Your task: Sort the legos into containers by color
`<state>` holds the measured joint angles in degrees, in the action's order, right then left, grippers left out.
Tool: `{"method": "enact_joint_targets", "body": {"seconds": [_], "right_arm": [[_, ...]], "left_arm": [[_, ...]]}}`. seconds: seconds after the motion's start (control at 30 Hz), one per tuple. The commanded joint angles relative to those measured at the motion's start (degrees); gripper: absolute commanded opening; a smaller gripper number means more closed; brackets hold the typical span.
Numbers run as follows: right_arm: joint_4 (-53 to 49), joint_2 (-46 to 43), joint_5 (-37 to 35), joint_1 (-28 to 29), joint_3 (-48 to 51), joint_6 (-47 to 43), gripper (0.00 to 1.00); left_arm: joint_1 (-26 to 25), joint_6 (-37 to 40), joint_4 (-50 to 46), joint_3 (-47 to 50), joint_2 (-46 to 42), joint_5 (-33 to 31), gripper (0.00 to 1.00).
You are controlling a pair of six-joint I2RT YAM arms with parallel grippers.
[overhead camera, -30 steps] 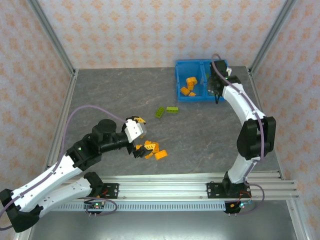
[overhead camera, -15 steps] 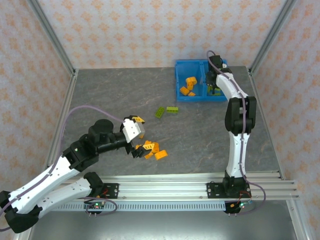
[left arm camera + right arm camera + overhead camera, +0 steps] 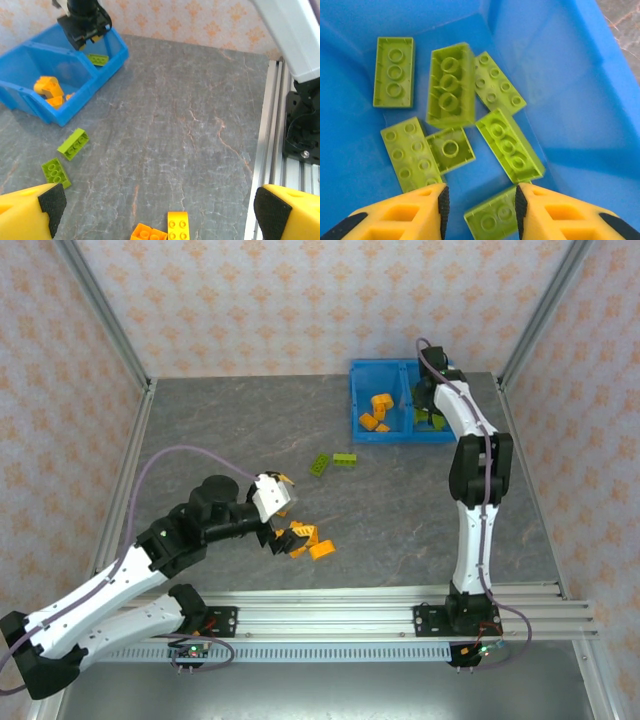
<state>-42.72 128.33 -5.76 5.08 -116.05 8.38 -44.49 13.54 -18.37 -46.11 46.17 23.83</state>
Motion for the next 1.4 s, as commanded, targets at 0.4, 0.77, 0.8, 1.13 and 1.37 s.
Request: {"method": "enact_joint_targets", "body": {"seconds": [0.4, 0.77, 0.8, 1.13, 1.37], "right_arm": [[10.37, -40.11, 14.59, 13.29, 41.12, 14.04, 0.47], [-1.83, -22.50, 9.52, 25.77, 28.23, 43.14, 0.66], [-1.67, -20.56, 9.60, 25.81, 26.89, 45.51, 0.67], [-6.99, -4.63, 4.61, 25.62, 13.57, 56.27, 0.76], [-6.41, -0.54, 5.71, 25.97, 12.33, 56.70, 0.71]], "left_arm": [[-0.55, 5.32, 2.94, 0.61, 1.20, -4.40, 1.00], [-0.52, 4.63, 2.23, 1.53, 0.45, -6.00, 1.00], [-0.55, 4.44, 1.78, 1.74, -0.20, -6.29, 1.00], [-0.53, 4.53, -1.85, 4.87, -7.61, -10.00, 1.00], [-0.59, 4.07, -2.05, 5.33, -8.09, -10.34, 1.00]]}}
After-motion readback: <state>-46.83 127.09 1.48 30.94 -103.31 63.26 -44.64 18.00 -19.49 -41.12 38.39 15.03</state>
